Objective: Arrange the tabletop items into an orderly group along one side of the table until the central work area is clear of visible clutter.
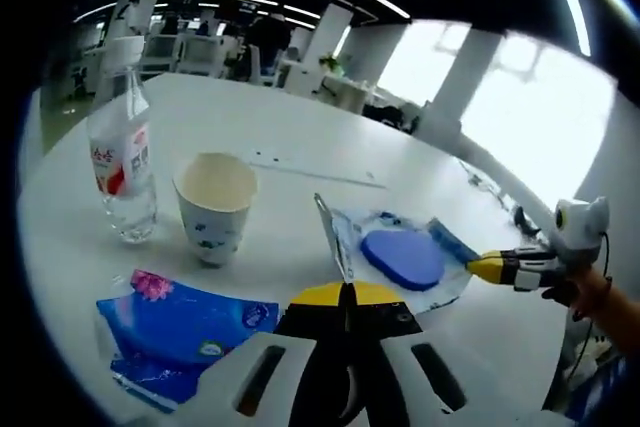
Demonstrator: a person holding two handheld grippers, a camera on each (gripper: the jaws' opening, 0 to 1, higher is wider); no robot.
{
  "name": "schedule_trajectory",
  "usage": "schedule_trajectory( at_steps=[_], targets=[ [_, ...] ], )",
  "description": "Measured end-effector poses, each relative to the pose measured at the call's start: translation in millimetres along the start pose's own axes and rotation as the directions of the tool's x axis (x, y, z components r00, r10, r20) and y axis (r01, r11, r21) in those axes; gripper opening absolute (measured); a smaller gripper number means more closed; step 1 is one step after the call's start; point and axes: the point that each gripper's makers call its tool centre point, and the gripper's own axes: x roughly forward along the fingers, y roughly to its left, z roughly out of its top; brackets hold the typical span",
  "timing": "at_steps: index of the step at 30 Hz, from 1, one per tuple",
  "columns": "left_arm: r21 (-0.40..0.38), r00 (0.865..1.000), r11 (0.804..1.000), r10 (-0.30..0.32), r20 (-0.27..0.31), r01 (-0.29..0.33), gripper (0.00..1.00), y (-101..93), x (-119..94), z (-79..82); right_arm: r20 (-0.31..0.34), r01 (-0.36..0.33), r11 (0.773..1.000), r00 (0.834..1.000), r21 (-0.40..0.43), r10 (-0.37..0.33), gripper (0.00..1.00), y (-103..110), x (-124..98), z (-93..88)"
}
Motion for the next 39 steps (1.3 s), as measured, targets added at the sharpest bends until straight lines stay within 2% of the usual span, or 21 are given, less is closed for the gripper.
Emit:
schedule_trajectory(
  at_steps=[2, 6, 18, 19, 21, 25, 27, 31, 36, 39],
  targets=[
    [0.019, 1.000, 1.000, 0.015, 0.005, -0.015, 0.00, 5.2, 5, 2.0, 0.007, -0.002, 1.000, 1.000, 0.015, 0.002, 0.00, 0, 5, 1.1],
    [0.010, 1.000, 1.000, 0.030, 0.002, -0.030, 0.00, 13.9, 14, 2.8, 0.010, -0.001, 1.000, 1.000, 0.026, 0.001, 0.00, -1, 15, 1.5],
    [0.035, 0.995, 0.995, 0.097, -0.006, -0.097, 0.00, 29.3, 32, 2.7, 0.008, 0.003, 1.000, 1.000, 0.030, -0.003, 0.00, -6, 39, 1.0],
    [0.058, 0.993, 0.992, 0.115, 0.009, -0.115, 0.00, 32.1, 32, 4.6, 0.008, -0.002, 1.000, 1.000, 0.029, 0.002, 0.00, -6, 40, 0.9],
    [0.129, 0.991, 0.983, 0.130, -0.008, -0.128, 0.00, 34.4, 35, 1.5, 0.006, 0.001, 1.000, 1.000, 0.014, -0.001, 0.00, -6, 42, -0.1],
    [0.099, 0.986, 0.982, 0.166, -0.018, -0.163, 0.00, 42.4, 37, -4.5, 0.002, -0.006, 1.000, 1.000, 0.015, 0.006, 0.00, -4, 47, -3.0],
    [0.114, 0.984, 0.978, 0.179, -0.015, -0.176, 0.00, 46.1, 40, -5.5, -0.003, -0.007, 1.000, 1.000, 0.005, 0.007, 0.00, -1, 50, -4.3],
    [0.100, 0.984, 0.979, 0.179, -0.009, -0.177, 0.00, 47.9, 42, -4.0, -0.014, 0.004, 0.999, 1.000, -0.048, -0.005, 0.00, -2, 53, -6.4],
    [0.061, 0.981, 0.979, 0.194, -0.008, -0.193, 0.00, 51.8, 43, -3.2, -0.015, 0.005, 0.999, 1.000, -0.041, -0.006, 0.00, -4, 56, -7.1],
    [0.083, 0.978, 0.975, 0.206, -0.018, -0.204, 0.00, 54.3, 43, -7.1, -0.016, 0.004, 0.999, 1.000, -0.042, -0.005, 0.00, -4, 56, -8.0]
  ],
)
